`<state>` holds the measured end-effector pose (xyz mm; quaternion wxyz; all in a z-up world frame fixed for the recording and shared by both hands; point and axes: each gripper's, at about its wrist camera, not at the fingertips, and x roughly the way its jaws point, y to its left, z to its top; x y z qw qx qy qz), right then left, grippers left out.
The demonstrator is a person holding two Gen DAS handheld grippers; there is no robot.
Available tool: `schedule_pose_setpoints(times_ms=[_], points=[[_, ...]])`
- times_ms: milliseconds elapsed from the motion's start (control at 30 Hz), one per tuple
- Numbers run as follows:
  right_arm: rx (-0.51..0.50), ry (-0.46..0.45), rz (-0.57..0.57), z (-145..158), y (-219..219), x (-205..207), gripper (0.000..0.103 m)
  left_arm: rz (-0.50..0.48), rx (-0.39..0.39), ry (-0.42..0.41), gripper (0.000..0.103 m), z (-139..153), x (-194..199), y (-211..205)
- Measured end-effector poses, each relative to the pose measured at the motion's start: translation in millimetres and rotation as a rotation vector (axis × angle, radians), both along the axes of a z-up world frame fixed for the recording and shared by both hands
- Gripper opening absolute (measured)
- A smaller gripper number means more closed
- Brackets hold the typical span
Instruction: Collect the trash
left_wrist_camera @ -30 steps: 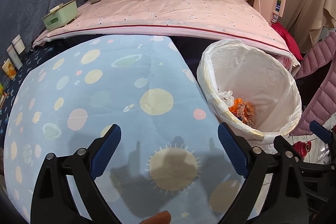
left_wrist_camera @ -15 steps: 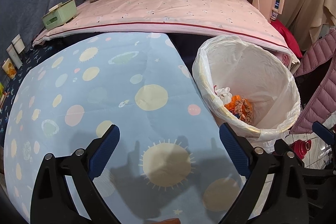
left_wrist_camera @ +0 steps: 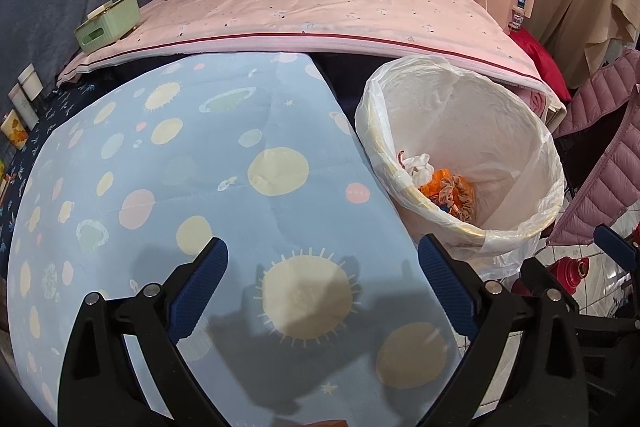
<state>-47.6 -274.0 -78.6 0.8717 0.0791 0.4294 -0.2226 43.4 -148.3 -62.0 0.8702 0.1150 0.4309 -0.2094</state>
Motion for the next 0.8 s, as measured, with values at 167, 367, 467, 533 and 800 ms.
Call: schedule_pose_setpoints(times_ms=[167,367,467,533,800], points=[[-0.005,-0.001,-0.001,1.1,0.6,-1.4,0.096,-0.004,0.004,-0.004,0.092,0.8,-2.7,-1.8],[-0.007,-0.003,0.002,3.5,0.9,-1.7,0.096,0.001,0.002,-0.008,0.092,3.2,-4.1,-2.3],[-0.008,-0.003,0.001,4.3,1.4,-1.5,0.096,0.002,0.001,-0.006,0.092,3.8,-4.0,-1.9],[-0.009,-0.002,0.0,4.4,1.5,-1.6,0.096,0.008,0.0,-0.006,0.091,4.2,-4.0,-1.1],[-0.011,-0.001,0.001,5.1,2.2,-1.2,0.096,0.023,-0.006,-0.009,0.091,4.8,-5.5,2.0]])
